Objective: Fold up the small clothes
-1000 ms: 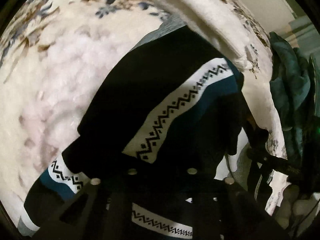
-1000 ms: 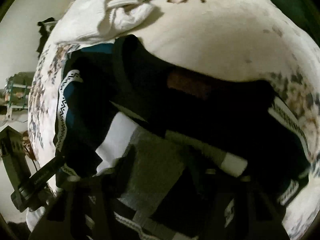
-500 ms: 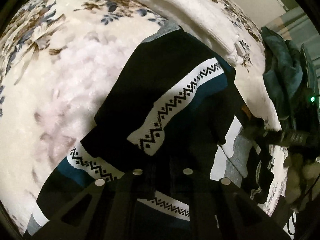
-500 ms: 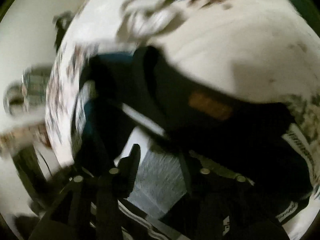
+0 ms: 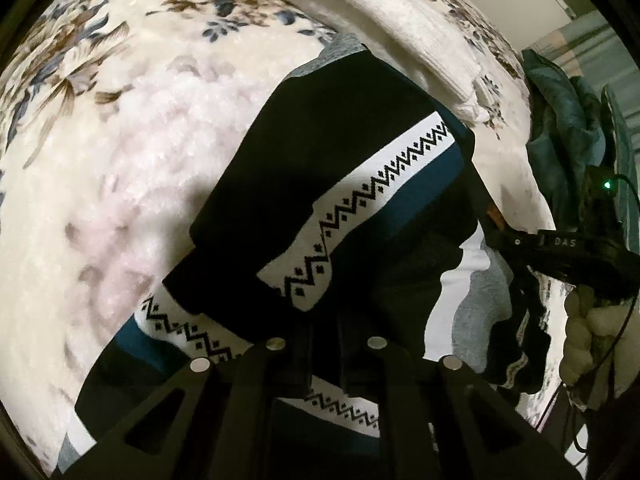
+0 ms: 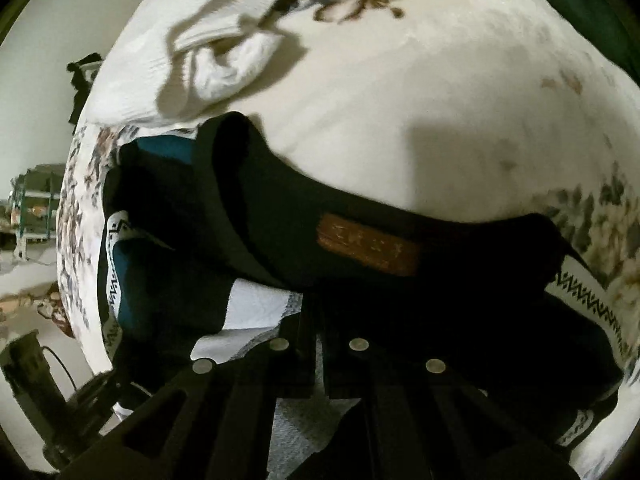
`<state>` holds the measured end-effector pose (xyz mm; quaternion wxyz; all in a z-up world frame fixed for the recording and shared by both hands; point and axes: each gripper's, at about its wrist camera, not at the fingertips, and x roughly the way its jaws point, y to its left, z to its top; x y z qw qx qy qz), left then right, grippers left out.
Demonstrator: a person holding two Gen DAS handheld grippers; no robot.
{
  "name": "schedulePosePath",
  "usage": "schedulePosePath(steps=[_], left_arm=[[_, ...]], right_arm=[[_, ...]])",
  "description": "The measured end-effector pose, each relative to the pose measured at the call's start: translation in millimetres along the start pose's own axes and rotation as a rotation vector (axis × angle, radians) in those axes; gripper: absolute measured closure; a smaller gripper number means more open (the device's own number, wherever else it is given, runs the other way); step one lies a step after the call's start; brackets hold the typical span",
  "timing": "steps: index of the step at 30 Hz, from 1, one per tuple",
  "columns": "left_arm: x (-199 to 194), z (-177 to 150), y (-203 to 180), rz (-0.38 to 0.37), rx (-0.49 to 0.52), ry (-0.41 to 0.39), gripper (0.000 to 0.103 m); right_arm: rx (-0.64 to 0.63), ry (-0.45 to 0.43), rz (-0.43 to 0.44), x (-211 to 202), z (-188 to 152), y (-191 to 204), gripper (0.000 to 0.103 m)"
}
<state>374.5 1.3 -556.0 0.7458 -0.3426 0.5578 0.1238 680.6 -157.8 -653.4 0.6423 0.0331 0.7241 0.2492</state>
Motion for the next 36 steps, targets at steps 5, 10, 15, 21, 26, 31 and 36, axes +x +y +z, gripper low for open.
schedulePosePath(steps=[5, 10, 15, 21, 26, 31, 36], left_arm=[[-21.3, -5.7, -5.3, -0.075, -0.040, 0.028, 0.070], [-15.1, -24.7, -22.7, -0.212, -0.100, 0.073, 0.050], [33.6, -25.1, -35.4, -0.257, -0.184, 0.127, 0.053], [30.3, -13.7, -46.0, -0.174, -0.116, 0.032, 0.098], [0.0, -16.8, -52.0, -0.157, -0.044, -0.022, 0.098], [11.4, -25.0, -32.0, -0.116, -0.036, 0.058, 0.093], [5.8, -36.7, -13.9, -0.093, -0.039, 0.096, 0.054]], right_arm=[[0.131, -0.098, 0.086, -59.6, -32.4, -23.5, 0.059], [0.287, -0.174, -0.017, -112.7, -100.7, -81.4, 0.056], [0.518, -0.222, -0.053, -123.3, -163.9, -139.8, 0.056], [0.616, -0.213, 0.106, -83.2, -190.5, -155.5, 0.056], [0.580, -0.310, 0.038, -92.2, -197.9, -129.1, 0.100], [0.566, -0.149, -0.006, -76.9, -213.8, -130.9, 0.095], [0.509, -0.171, -0.054, -87.8, -208.9, -129.9, 0.064]])
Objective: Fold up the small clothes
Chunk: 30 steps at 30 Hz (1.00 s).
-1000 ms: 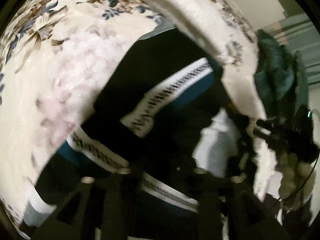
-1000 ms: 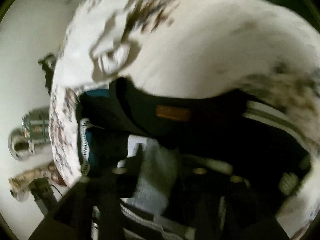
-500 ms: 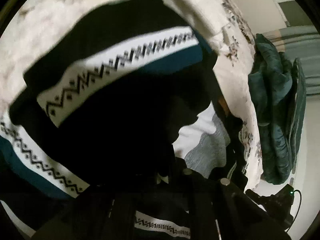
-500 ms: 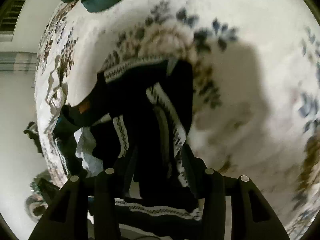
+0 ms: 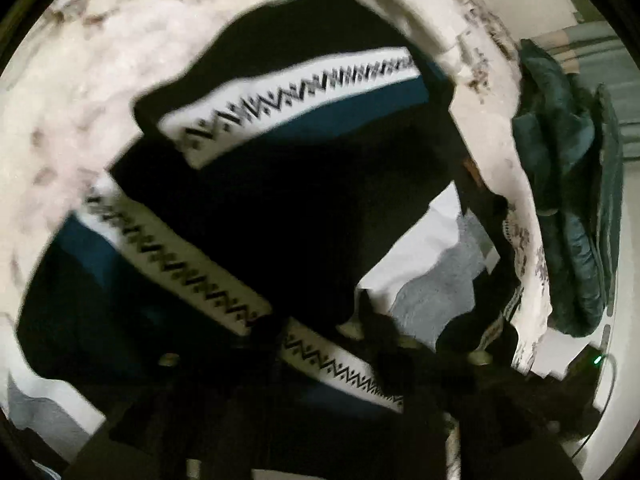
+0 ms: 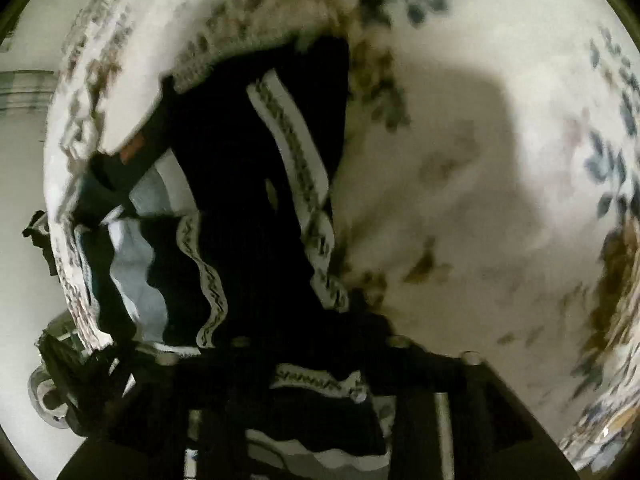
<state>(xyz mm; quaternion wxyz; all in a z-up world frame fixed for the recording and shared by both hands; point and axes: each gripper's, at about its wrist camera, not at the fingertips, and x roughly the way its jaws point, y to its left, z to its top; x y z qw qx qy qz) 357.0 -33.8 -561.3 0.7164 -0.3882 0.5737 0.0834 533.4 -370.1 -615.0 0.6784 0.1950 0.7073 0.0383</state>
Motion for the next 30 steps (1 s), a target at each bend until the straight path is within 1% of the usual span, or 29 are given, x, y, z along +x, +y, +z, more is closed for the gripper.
schedulePosePath(steps=[2, 3, 4, 5, 6, 8, 9, 10, 11, 13, 15, 17, 19, 20, 21, 22, 23, 24, 25, 26, 27, 28, 30], left_arm=[[-14.6, -3.8, -1.0, 0.025, 0.044, -0.047, 0.045], [-19.7, -5.2, -1.0, 0.034, 0.061, -0.064, 0.045], [-23.4, -5.6, -1.4, 0.052, 0.078, -0.076, 0.045], [-26.0, -4.2, -2.1, 0.064, 0.094, -0.086, 0.045], [-27.0, -2.7, -1.4, 0.075, 0.102, -0.090, 0.045], [-29.6, 4.1, 0.4, 0.096, 0.100, -0.101, 0.045], [-31.6, 8.7, 0.5, 0.096, 0.097, -0.110, 0.045], [-34.7, 11.6, 2.6, 0.096, 0.098, -0.120, 0.045], [-38.0, 15.6, 1.5, 0.102, 0.101, -0.137, 0.045], [-46.6, 24.4, -1.4, 0.094, 0.111, -0.174, 0.045], [-55.6, 33.1, -3.7, 0.101, 0.128, -0.211, 0.045], [-61.3, 42.1, -4.2, 0.103, 0.140, -0.244, 0.045], [-62.3, 53.7, -4.6, 0.121, 0.149, -0.264, 0.045], [-60.8, 59.3, -4.8, 0.127, 0.148, -0.270, 0.045], [-60.7, 65.0, -4.0, 0.134, 0.145, -0.278, 0.045], [-59.8, 71.0, -4.0, 0.137, 0.143, -0.286, 0.045], [-58.4, 76.0, -4.7, 0.137, 0.150, -0.290, 0.045], [-54.7, 83.6, -7.4, 0.146, 0.169, -0.293, 0.045], [-53.3, 87.3, -8.3, 0.151, 0.186, -0.292, 0.045], [-48.1, 92.4, -11.4, 0.156, 0.212, -0.287, 0.045], [-37.4, 99.5, -14.6, 0.170, 0.244, -0.274, 0.045], [-29.7, 103.4, -14.4, 0.179, 0.253, -0.261, 0.045], [-7.7, 115.1, -7.5, 0.201, 0.240, -0.214, 0.045]], right_arm=[[-0.079, -0.045, 0.022, -8.2, 9.7, 17.9, 0.058], [-0.108, -0.049, 0.034, -6.9, 15.0, 26.6, 0.055], [-0.154, -0.050, 0.040, -1.9, 22.3, 39.6, 0.055], [-0.202, -0.034, 0.045, 6.6, 29.1, 52.0, 0.054], [-0.259, 0.002, 0.036, 19.4, 35.9, 64.6, 0.050], [-0.371, 0.076, -0.032, 46.7, 41.5, 85.5, 0.049], [-0.434, 0.130, -0.060, 61.0, 40.7, 95.5, 0.051], [-0.474, 0.149, -0.075, 66.2, 37.5, 97.6, 0.076], [-0.508, 0.138, -0.098, 65.8, 35.8, 103.5, 0.096], [-0.524, 0.086, -0.107, 51.3, 36.3, 109.7, 0.096], [-0.477, -0.003, -0.077, 24.3, 43.8, 108.4, 0.096], [-0.452, -0.046, -0.073, 11.4, 52.6, 104.6, 0.096], [-0.418, -0.083, -0.122, 8.7, 62.8, 96.4, 0.095], [-0.401, -0.059, -0.147, 14.4, 67.7, 91.9, 0.093], [-0.380, -0.018, -0.176, 20.3, 69.9, 86.2, 0.083], [-0.345, 0.011, -0.221, 23.6, 72.1, 79.8, 0.080], [-0.318, -0.011, -0.230, 19.6, 71.2, 77.4, 0.080], [-0.299, -0.058, -0.202, 11.2, 66.6, 78.1, 0.080], [-0.287, -0.090, -0.150, 4.2, 60.5, 82.3, 0.080], [-0.283, -0.103, -0.069, 0.5, 52.6, 89.6, 0.080], [-0.284, -0.093, 0.031, 1.2, 44.3, 97.9, 0.080], [-0.284, -0.063, 0.111, 7.1, 37.5, 104.9, 0.079], [-0.260, 0.037, 0.253, 35.5, 27.2, 122.5, 0.079]])
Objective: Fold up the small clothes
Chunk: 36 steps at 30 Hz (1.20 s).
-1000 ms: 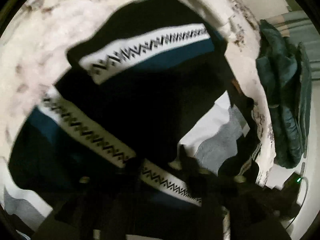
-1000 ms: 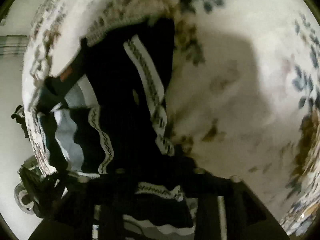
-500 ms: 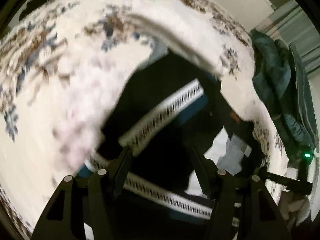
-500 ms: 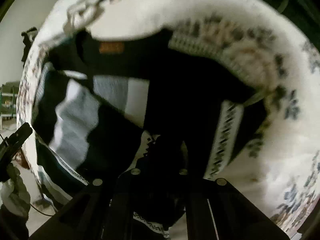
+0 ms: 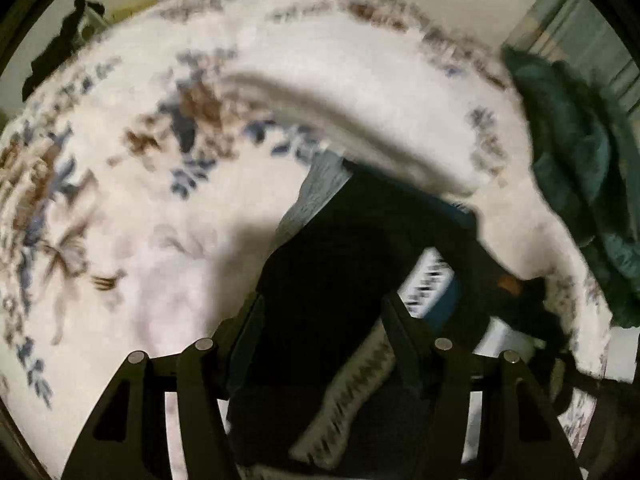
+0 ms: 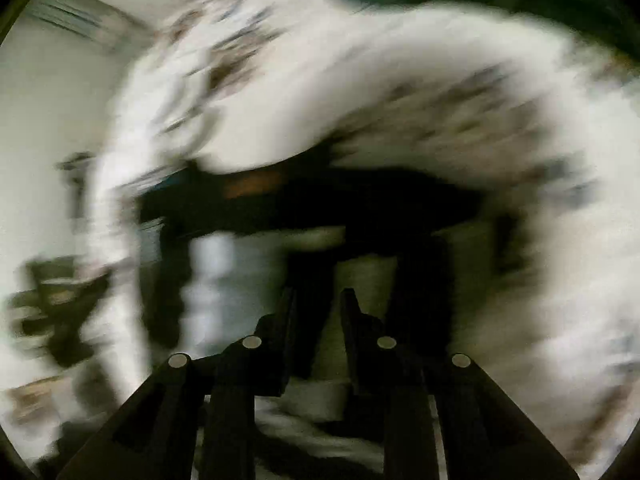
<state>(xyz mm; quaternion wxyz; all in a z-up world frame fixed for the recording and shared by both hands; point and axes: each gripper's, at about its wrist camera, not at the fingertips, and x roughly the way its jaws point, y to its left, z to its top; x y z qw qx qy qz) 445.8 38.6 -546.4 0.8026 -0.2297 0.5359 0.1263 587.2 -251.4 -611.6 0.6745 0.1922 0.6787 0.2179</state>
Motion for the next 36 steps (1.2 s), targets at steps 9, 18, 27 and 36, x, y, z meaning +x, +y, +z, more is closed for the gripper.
schedulePosePath(steps=[9, 18, 27, 36], left_arm=[[29.8, 3.8, 25.9, -0.020, -0.044, 0.065, 0.043], [-46.3, -7.8, 20.3, -0.045, 0.047, -0.067, 0.045], [-91.2, -79.3, -19.4, -0.109, 0.124, -0.061, 0.032], [-91.2, -185.9, -54.0, 0.052, 0.041, -0.031, 0.032]], right_arm=[[-0.022, 0.060, -0.416, 37.9, -33.5, -26.1, 0.101], [0.156, -0.042, -0.295, -51.6, -54.8, -21.7, 0.037], [0.437, -0.158, -0.142, -144.7, -69.3, -114.1, 0.034], [0.503, -0.049, 0.133, -47.6, 33.3, -227.5, 0.039]])
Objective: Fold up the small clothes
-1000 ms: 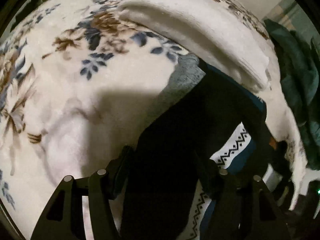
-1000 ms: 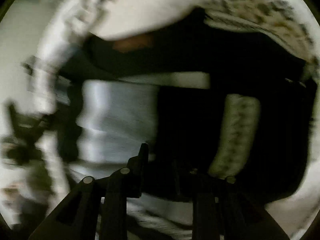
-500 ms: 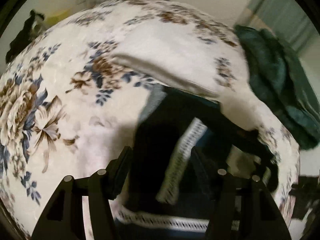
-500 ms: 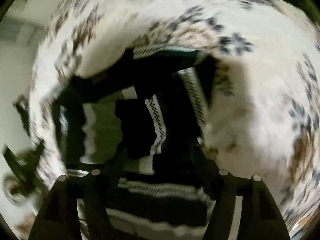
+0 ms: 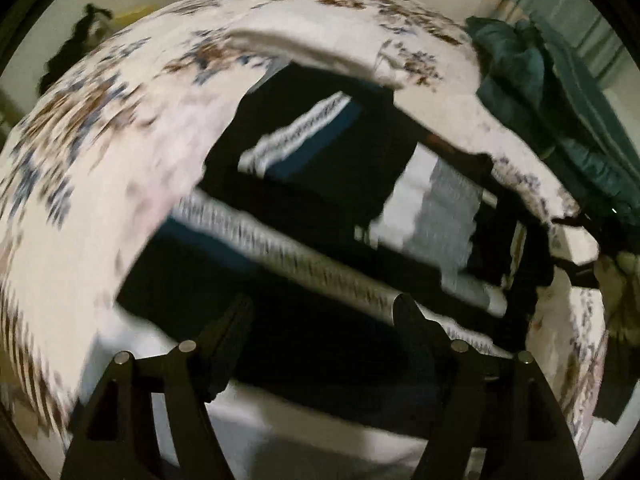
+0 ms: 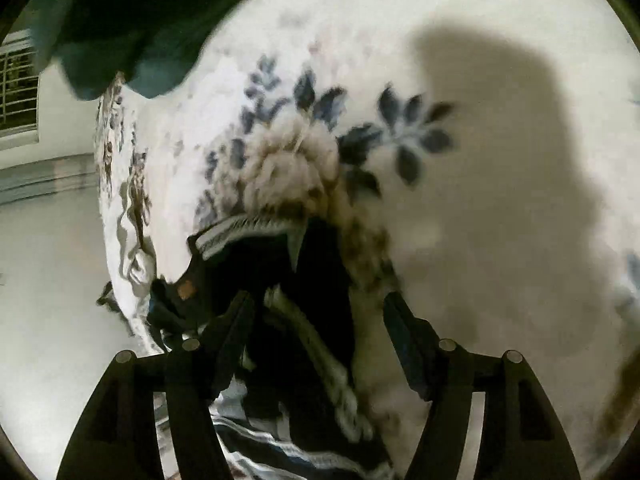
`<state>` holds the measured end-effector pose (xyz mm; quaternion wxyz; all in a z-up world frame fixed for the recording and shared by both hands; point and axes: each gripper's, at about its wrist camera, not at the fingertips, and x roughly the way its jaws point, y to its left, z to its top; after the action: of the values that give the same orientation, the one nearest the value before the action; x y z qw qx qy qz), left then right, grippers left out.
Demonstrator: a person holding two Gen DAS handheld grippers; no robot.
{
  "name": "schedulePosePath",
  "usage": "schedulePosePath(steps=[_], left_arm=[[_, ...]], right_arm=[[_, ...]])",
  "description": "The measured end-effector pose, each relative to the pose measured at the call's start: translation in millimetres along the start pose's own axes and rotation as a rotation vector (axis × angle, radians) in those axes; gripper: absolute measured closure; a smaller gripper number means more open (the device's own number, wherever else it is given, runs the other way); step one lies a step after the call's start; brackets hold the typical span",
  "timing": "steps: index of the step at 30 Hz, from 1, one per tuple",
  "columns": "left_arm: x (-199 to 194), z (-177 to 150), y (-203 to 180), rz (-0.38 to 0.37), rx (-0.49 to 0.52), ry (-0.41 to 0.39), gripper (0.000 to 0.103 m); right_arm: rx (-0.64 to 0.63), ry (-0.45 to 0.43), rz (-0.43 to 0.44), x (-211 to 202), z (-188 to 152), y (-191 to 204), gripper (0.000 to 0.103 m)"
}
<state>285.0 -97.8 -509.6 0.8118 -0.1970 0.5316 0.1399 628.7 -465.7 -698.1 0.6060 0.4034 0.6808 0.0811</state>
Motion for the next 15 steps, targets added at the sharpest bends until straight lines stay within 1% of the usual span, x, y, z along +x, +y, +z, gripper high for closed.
schedulePosePath(steps=[1, 2, 3, 4, 5, 7, 8, 9, 11, 12, 13, 14, 15], left_arm=[[-3.4, -10.9, -5.1, 0.024, -0.008, -0.001, 0.032], [-6.5, -19.8, -9.8, 0.047, -0.012, -0.003, 0.032], [-10.9, -30.0, -14.9, 0.075, -0.019, -0.008, 0.032], [-15.8, -40.2, -19.1, 0.092, -0.037, -0.007, 0.032], [-18.1, -46.3, -21.0, 0.091, -0.054, -0.003, 0.033], [-27.0, -60.4, -22.4, 0.075, -0.102, 0.009, 0.032], [-30.8, -65.3, -23.9, 0.065, -0.110, 0.011, 0.032], [-35.0, -70.4, -25.8, 0.062, -0.115, 0.011, 0.032], [-40.2, -80.3, -29.2, 0.058, -0.117, 0.020, 0.032], [-41.6, -83.4, -30.6, 0.059, -0.119, 0.028, 0.032], [-44.0, -87.0, -32.1, 0.059, -0.125, 0.035, 0.032], [-47.8, -91.6, -33.2, 0.050, -0.132, 0.040, 0.032], [-53.0, -96.4, -33.9, 0.037, -0.138, 0.046, 0.032]], right_arm=[[-0.008, 0.027, 0.022, 11.7, 6.4, -1.4, 0.071], [-0.028, 0.048, 0.022, 18.1, 10.3, 0.2, 0.095], [-0.069, 0.056, -0.001, 19.8, 13.0, 5.1, 0.095], [-0.147, 0.030, -0.029, 13.4, 14.8, 15.2, 0.096], [-0.220, 0.004, -0.056, 4.0, 16.2, 25.5, 0.096], [-0.267, -0.025, -0.084, -10.7, 21.5, 33.2, 0.097], [-0.281, -0.041, -0.114, -14.5, 25.7, 34.8, 0.097], [-0.299, -0.039, -0.148, -12.9, 30.9, 36.3, 0.097], [-0.317, 0.030, -0.245, 5.7, 36.9, 38.1, 0.096], [-0.323, 0.054, -0.270, 10.2, 37.2, 39.3, 0.094], [-0.329, 0.085, -0.273, 13.8, 36.6, 42.2, 0.086], [-0.334, 0.108, -0.265, 12.9, 34.7, 44.2, 0.080], [-0.338, 0.128, -0.253, 7.2, 30.8, 45.2, 0.064]])
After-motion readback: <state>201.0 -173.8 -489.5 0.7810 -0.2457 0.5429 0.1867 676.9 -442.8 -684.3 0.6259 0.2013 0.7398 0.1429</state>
